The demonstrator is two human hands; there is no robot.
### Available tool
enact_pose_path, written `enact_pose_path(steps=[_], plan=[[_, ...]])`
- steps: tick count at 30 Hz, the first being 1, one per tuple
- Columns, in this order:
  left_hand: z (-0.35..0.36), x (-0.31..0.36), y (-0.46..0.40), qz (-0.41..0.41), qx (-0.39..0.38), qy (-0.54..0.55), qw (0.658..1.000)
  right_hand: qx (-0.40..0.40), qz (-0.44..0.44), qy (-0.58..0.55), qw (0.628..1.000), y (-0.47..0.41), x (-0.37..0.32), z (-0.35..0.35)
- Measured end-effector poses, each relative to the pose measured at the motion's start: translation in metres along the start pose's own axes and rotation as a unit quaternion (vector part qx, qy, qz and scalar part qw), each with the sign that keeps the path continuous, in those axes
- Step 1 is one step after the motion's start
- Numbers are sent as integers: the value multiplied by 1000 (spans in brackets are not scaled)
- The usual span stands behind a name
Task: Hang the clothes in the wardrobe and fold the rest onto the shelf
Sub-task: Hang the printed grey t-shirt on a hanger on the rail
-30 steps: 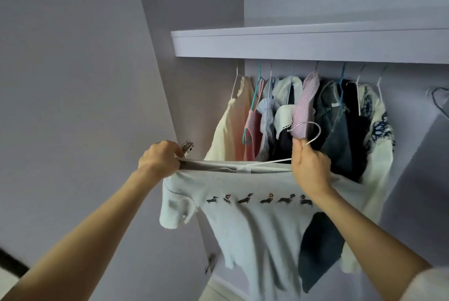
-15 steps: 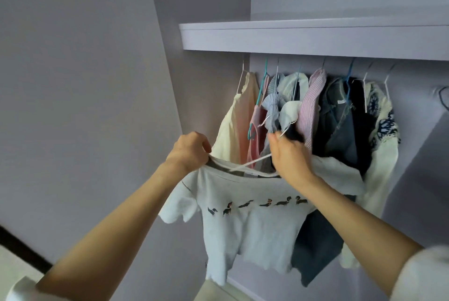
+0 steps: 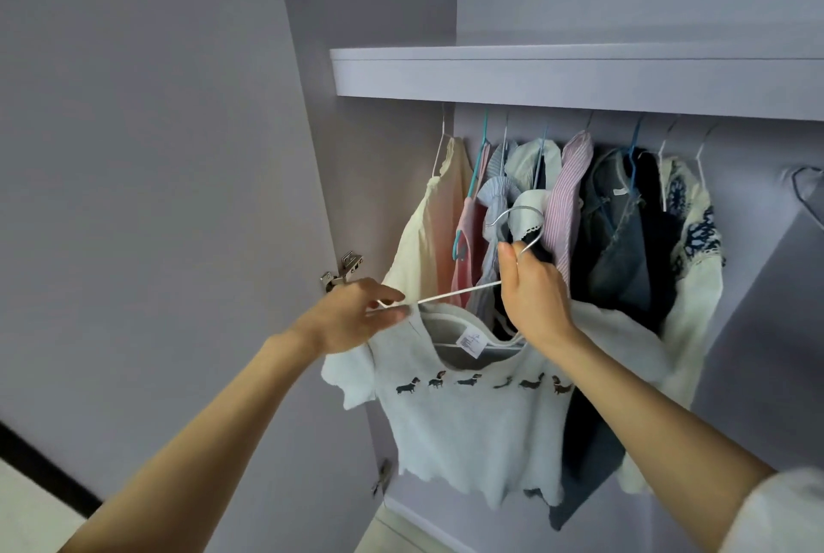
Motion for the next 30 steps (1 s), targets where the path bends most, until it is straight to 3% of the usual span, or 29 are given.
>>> enact_pose_path(steps=[3, 6, 9, 12, 15, 17, 22, 26, 30], plan=[[19, 15, -8, 45, 28, -72, 996, -45, 8, -46, 998, 4, -11, -2], [22, 19, -12, 15, 112, -152, 982, -126, 24, -142, 981, 4, -12, -8], [16, 11, -7, -3, 143, -137, 980, -180, 60, -183, 965, 3, 10, -19], [10, 0, 4, -12, 157, -113, 981, -137, 92, -98, 981, 2, 54, -28], [4, -9, 14, -14, 189, -75, 979, -178, 152, 51, 971, 5, 86, -32], [2, -15, 17, -8, 200, -45, 979, -196, 174, 73, 962, 8, 94, -30], [4, -20, 22, 34, 190, 87, 977, -154, 174, 51, 971, 11, 97, -28], [9, -29, 28, -10, 268, 34, 963, -154, 172, 47, 972, 13, 103, -30], [11, -29, 28, -16, 297, -38, 954, -197, 168, 90, 962, 18, 111, -31]])
Point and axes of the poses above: each hand's wrist, its own y-axis away from the middle knuckle, its own z-axis out of the palm, x = y × z, the point moved 1 cm from there along -y, towards the middle knuckle, and after that the axes turned 15 degrees about z, right-handed, at the moved point
